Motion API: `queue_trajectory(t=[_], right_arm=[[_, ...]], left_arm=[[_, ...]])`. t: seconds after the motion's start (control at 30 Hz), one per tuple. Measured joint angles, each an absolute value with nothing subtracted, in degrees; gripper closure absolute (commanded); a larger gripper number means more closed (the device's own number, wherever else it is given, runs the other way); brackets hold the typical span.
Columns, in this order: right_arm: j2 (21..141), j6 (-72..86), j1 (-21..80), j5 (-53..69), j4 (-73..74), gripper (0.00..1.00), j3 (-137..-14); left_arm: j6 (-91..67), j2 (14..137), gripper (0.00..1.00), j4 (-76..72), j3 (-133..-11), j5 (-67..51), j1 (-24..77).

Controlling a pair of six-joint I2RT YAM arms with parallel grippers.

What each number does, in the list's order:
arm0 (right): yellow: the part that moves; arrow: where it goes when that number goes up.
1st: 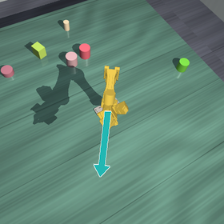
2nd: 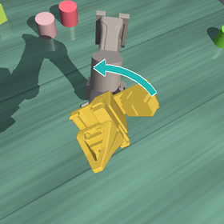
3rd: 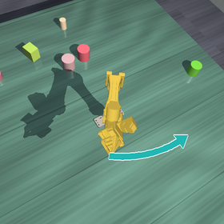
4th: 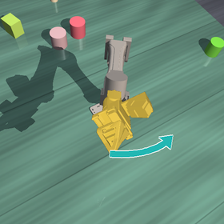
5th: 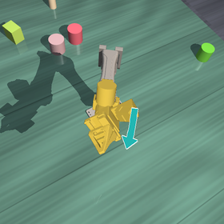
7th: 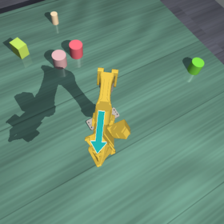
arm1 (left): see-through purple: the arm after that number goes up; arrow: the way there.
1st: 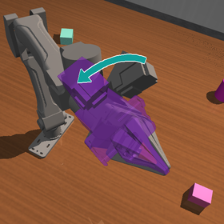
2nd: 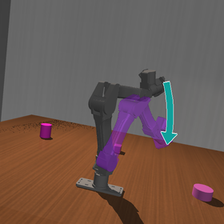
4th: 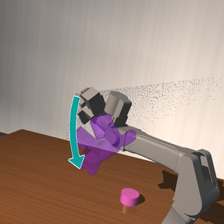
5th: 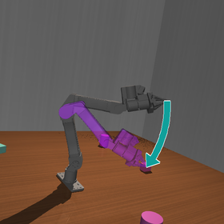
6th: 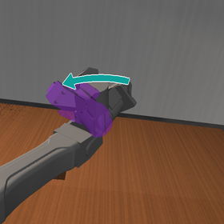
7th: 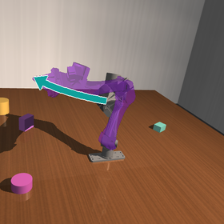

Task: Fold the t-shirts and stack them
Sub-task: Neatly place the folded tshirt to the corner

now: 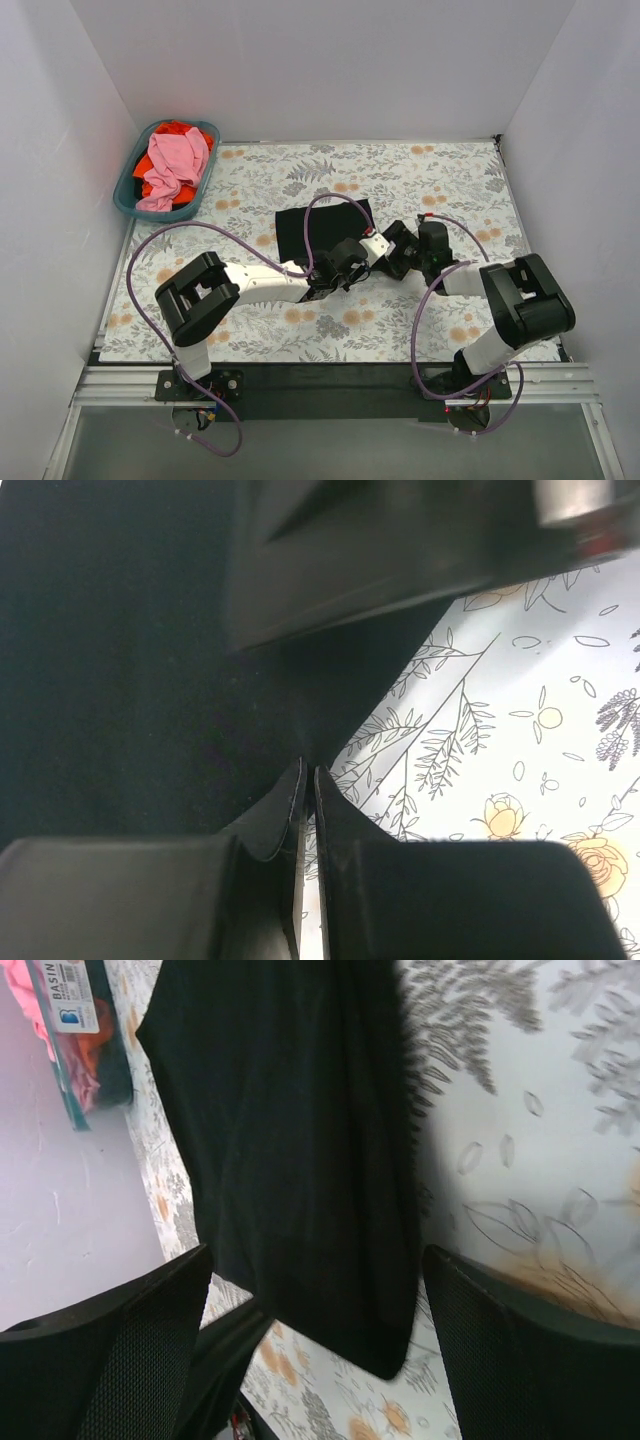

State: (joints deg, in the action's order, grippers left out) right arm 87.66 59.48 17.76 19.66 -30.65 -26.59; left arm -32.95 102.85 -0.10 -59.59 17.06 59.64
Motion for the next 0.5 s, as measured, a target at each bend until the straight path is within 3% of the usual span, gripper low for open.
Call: queue_trajectory(t=[0.13, 0.2, 0.23, 0.27, 0.33, 0.37, 0.5], right_arm=[[92.58, 60.64, 19.81, 19.18, -32.47, 0.21, -30.26], [94.67, 61.04, 20.38, 19.03, -33.28, 0.38, -31.57], [95.35, 60.88, 20.56, 18.52, -33.36, 0.47, -32.03], [96.23, 60.42, 20.71, 18.11, -33.34, 0.74, -32.27], [97.36, 59.86, 20.71, 17.72, -32.93, 0.93, -32.51], [97.82, 59.44, 20.71, 17.61, -32.91, 0.99, -32.64], [98.1, 56.53, 20.58, 17.39, -32.38, 0.99, -33.74]], left_arm=[[-33.74, 102.85, 1.0, -0.12, -59.59, 16.88, 59.64], [-34.2, 102.85, 0.96, -0.21, -59.59, 16.86, 59.61], [-34.46, 102.83, 0.88, -0.25, -59.59, 16.88, 59.61], [-34.85, 102.8, 0.83, -0.27, -59.57, 16.93, 59.61], [-35.64, 102.59, 0.74, -0.51, -59.44, 16.91, 59.64], [-36.18, 102.35, 0.66, -0.54, -59.37, 16.91, 59.66], [-38.06, 100.38, 0.43, -0.86, -58.54, 17.39, 59.64]])
